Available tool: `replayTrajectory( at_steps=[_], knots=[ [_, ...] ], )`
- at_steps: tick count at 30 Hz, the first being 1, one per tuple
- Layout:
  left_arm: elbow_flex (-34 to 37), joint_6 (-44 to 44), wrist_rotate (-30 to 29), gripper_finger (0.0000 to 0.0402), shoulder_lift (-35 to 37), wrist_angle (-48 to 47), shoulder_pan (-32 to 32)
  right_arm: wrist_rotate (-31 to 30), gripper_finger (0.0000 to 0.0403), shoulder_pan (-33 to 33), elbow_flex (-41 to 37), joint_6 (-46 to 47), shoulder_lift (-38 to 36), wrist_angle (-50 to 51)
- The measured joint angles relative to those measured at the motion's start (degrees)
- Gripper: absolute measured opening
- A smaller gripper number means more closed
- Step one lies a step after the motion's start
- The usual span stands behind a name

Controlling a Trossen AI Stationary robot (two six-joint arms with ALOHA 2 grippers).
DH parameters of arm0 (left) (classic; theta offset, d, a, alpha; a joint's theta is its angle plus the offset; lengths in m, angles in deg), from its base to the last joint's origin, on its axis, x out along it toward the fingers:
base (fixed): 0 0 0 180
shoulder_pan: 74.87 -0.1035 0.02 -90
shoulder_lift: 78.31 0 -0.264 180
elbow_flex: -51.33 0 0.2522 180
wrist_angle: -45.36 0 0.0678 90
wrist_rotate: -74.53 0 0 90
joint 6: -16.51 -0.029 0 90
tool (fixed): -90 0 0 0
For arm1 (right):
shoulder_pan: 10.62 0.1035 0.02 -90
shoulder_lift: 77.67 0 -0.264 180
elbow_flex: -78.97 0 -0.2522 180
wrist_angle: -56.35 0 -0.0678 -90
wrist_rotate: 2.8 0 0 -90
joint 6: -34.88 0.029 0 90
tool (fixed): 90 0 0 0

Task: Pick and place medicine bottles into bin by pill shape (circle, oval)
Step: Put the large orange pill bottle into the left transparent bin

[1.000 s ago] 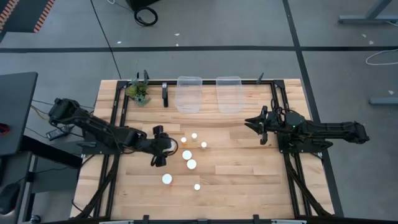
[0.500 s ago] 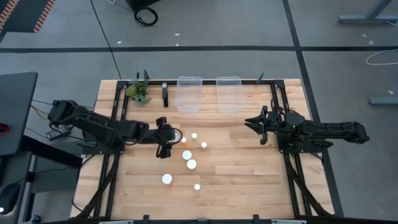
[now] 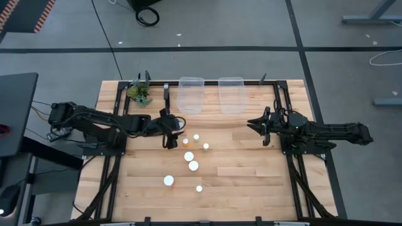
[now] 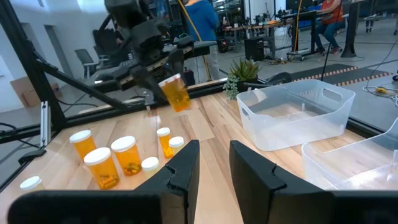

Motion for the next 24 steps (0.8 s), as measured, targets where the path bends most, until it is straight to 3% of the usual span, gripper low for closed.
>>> replayTrajectory(
  at_steps=[24],
  knots=[
    [0.00, -10.00, 0.87, 0.0222, 0.00, 16.93, -13.38, 0.00, 0.0095, 0.00, 0.00, 0.00, 0.01, 0.01]
  ],
)
